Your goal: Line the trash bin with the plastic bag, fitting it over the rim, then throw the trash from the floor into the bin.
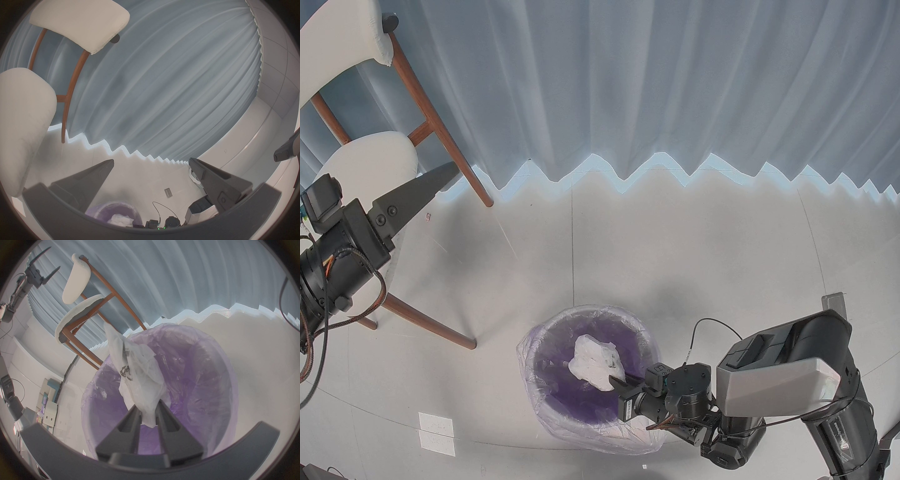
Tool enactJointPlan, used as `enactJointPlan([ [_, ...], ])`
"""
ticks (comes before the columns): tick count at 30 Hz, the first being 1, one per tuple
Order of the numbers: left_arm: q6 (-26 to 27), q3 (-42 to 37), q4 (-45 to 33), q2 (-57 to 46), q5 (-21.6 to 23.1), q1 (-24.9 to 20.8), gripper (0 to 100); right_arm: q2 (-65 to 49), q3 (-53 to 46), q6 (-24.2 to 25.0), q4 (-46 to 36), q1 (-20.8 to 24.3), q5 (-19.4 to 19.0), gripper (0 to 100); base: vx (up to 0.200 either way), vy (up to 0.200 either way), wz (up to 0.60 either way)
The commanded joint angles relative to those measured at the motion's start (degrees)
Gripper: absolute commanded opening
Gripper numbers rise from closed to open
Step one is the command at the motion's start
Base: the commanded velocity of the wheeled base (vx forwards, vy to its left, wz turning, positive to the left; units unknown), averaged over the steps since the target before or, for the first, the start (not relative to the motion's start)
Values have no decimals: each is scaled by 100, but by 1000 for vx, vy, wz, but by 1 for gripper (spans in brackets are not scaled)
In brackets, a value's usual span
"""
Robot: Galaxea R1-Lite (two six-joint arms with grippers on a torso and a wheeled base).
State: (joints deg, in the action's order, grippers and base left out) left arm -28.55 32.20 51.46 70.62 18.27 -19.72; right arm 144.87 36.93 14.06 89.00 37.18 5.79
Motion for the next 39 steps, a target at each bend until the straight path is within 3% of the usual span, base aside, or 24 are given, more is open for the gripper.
enactJointPlan([
  [1,-1,-12,5,-4,1,-14,100,111,25,1,73,0,10,100,0,0,0],
  [22,16,-20,14,-22,-8,-84,100,-416,52,18,91,26,19,100,0,0,0],
  [25,43,-3,110,-66,1,21,100,-1453,8,53,47,-62,71,100,0,0,0],
  [30,737,-99,198,-154,1,56,100,-3281,-107,36,-577,-589,98,100,0,0,0],
  [35,1677,-671,119,-470,27,-603,100,-5619,-1152,-52,-1632,-1143,203,100,0,0,0],
  [39,2301,-1207,101,-787,-43,-585,100,-7263,-2277,-430,-2493,-1486,230,100,0,0,0],
])
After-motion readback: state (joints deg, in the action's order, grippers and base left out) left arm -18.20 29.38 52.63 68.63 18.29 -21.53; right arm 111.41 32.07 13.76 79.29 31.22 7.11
